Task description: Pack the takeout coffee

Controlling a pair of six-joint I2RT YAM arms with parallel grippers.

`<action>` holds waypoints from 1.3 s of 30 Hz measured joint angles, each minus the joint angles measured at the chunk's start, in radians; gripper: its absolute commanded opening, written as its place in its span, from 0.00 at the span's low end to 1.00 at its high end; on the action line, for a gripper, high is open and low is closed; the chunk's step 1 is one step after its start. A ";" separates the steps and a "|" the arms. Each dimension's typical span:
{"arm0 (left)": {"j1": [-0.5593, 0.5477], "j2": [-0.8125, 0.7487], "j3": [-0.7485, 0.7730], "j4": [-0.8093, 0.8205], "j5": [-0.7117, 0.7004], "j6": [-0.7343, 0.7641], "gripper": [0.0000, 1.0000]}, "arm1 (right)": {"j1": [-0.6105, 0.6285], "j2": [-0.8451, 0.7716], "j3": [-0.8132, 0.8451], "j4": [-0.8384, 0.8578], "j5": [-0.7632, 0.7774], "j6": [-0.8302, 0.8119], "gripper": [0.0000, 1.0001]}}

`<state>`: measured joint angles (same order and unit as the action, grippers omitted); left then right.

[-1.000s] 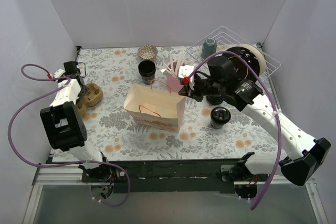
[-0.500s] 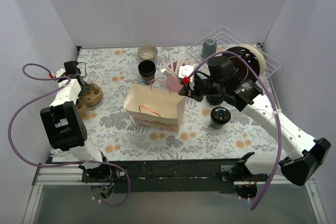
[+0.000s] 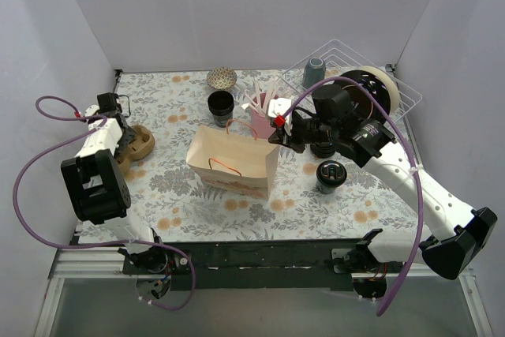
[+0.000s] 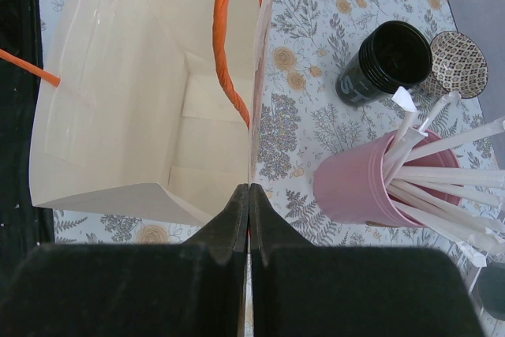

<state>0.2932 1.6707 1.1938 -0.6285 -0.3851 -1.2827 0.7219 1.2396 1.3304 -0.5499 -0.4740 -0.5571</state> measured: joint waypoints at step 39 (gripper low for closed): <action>0.000 0.005 0.042 -0.050 -0.025 0.032 0.27 | 0.000 0.010 0.000 0.000 0.000 0.000 0.01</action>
<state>0.2935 1.6760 1.2354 -0.6788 -0.4099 -1.2503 0.7219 1.2499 1.3304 -0.5499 -0.4740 -0.5571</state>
